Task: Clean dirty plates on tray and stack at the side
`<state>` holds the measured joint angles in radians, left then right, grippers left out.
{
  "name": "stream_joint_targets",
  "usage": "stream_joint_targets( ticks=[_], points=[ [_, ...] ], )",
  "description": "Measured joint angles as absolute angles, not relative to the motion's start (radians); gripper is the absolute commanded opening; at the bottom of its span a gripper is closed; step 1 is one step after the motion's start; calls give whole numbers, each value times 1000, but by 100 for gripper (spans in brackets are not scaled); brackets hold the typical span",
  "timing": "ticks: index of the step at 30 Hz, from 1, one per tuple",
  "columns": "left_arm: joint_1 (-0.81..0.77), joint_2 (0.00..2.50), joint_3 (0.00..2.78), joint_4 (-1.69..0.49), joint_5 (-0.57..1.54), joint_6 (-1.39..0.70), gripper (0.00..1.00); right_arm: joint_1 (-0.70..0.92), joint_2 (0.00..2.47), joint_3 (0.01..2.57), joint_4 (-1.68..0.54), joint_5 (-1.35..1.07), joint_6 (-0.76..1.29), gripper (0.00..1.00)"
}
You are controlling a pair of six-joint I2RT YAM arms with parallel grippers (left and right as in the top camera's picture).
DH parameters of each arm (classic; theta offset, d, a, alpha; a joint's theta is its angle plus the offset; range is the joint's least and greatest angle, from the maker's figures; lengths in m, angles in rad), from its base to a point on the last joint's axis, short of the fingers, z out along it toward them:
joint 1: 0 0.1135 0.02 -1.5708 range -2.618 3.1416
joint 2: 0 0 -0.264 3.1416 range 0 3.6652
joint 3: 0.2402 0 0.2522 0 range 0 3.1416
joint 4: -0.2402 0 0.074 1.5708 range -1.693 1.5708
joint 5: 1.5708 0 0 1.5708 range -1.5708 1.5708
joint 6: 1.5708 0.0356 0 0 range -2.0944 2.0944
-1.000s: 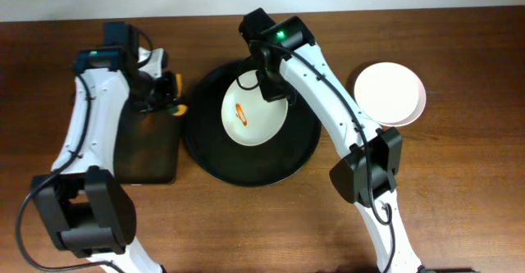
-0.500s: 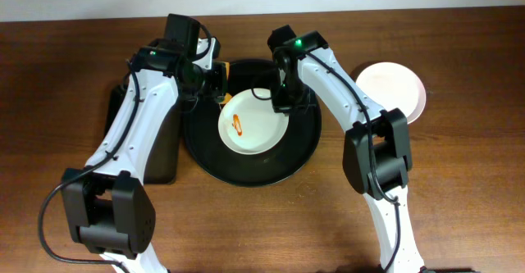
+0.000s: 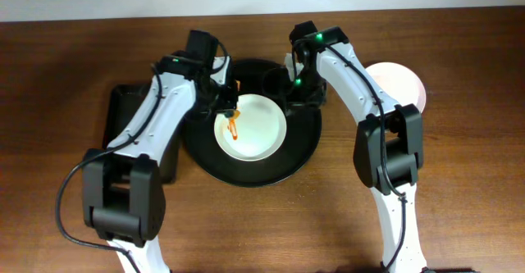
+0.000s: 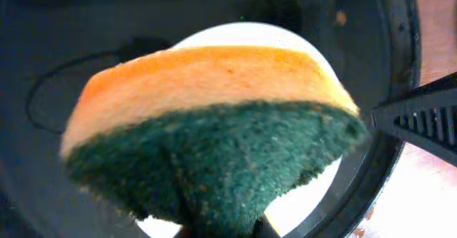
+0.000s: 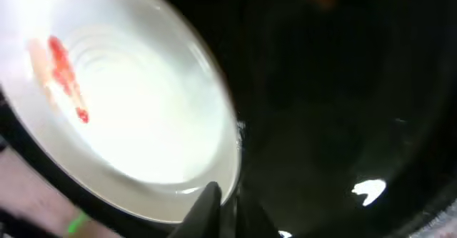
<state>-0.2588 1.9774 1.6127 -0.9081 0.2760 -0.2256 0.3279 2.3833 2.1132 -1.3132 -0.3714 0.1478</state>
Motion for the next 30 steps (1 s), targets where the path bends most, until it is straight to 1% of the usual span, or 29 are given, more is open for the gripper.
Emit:
stream_joint_targets(
  ticks=[7,12,18,22,28,30],
  points=[
    [-283,2038,1606,-975,247,-271,0,343,2383,2103,-1246,-443,123,4],
    [-289,2045,1525,-967,245,-277,0,343,2384,1934,-1076,-455,176,4],
    [-292,2049,1412,-855,254,-293,0,343,2383,1888,-1015,-498,184,4],
    [-321,2033,1355,-716,256,-310,0,343,2383,1887,-1012,-500,185,4],
    [-342,2001,1287,-551,191,-395,0,343,2383,1887,-1013,-503,185,4],
    [-340,2001,1285,-541,181,-405,0,343,2383,1887,-1014,-503,185,4]
  ],
)
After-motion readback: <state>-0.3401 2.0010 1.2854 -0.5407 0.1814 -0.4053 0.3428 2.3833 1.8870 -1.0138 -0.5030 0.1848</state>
